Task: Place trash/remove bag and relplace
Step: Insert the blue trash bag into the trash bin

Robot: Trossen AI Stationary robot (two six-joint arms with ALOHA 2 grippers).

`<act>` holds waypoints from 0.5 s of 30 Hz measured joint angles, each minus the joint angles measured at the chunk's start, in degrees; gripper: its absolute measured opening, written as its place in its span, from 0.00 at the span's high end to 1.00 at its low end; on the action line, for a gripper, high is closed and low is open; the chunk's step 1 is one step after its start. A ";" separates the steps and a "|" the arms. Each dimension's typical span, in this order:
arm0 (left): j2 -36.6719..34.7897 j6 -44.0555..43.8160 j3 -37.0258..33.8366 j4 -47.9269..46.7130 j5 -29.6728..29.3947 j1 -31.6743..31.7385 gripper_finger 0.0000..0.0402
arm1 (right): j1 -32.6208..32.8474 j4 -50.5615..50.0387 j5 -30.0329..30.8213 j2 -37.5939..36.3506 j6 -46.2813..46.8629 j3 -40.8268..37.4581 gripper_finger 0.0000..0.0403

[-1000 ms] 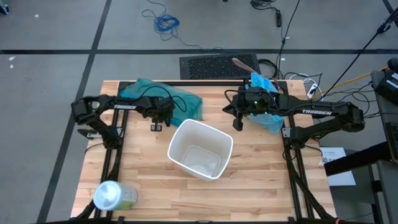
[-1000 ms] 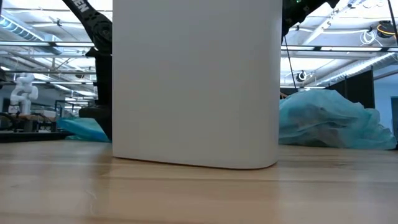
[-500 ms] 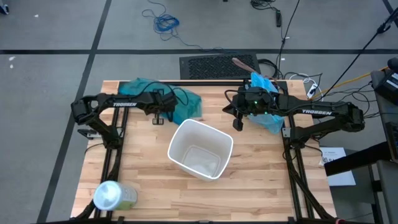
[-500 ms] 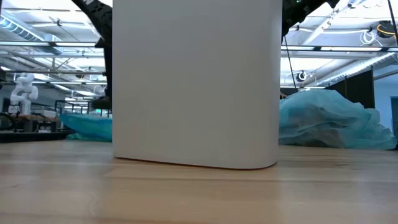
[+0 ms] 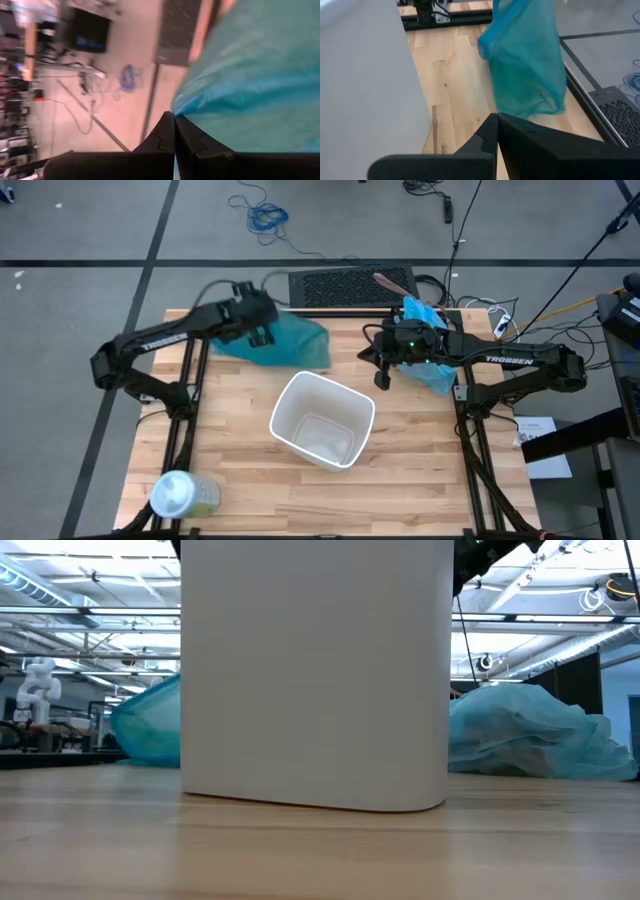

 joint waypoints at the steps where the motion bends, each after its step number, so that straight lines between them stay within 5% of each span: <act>1: -0.50 0.54 1.53 -0.03 -0.41 0.27 1.00 | -0.01 0.45 0.00 0.00 0.00 0.00 1.00; 15: -1.56 6.69 23.45 -1.37 -2.93 3.63 1.00 | 0.00 9.64 2.89 0.00 1.01 0.00 0.98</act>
